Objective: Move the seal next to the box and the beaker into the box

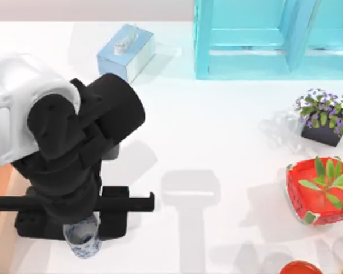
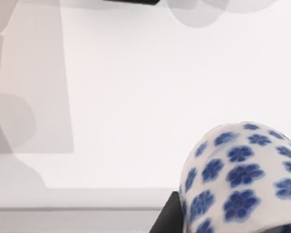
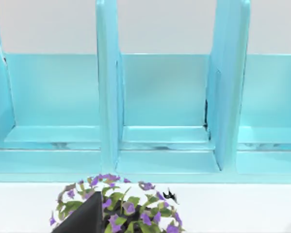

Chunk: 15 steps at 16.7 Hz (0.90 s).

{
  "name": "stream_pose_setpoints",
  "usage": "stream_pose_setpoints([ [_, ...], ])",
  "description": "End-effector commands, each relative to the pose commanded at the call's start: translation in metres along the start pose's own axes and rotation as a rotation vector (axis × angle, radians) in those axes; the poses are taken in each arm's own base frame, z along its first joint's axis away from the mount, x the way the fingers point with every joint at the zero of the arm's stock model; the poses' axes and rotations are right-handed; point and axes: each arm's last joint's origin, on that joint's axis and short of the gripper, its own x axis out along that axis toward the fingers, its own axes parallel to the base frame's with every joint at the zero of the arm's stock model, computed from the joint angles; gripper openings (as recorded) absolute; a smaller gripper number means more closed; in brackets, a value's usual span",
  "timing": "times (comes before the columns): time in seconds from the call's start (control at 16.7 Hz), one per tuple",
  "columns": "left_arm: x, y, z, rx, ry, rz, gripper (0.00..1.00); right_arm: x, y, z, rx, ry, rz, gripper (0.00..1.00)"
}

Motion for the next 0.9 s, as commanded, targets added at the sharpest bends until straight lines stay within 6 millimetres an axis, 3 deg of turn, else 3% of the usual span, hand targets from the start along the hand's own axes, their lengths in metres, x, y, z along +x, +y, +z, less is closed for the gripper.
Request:
stream_pose_setpoints([
  [0.24,0.001,0.0,0.002,0.005,0.004,0.005,0.0,0.0,0.0,0.0,0.0,0.0,0.0,1.0],
  [0.42,0.001,0.015,0.016,0.005,0.013,0.012,0.0,0.0,0.0,0.0,0.0,0.0,0.0,1.0],
  [0.66,-0.001,0.061,0.046,0.005,0.013,0.01,0.0,0.0,0.0,0.0,0.0,0.0,0.0,1.0],
  [0.9,-0.003,0.129,0.066,0.004,-0.001,0.006,0.0,0.0,0.0,0.0,0.0,0.0,0.0,1.0],
])
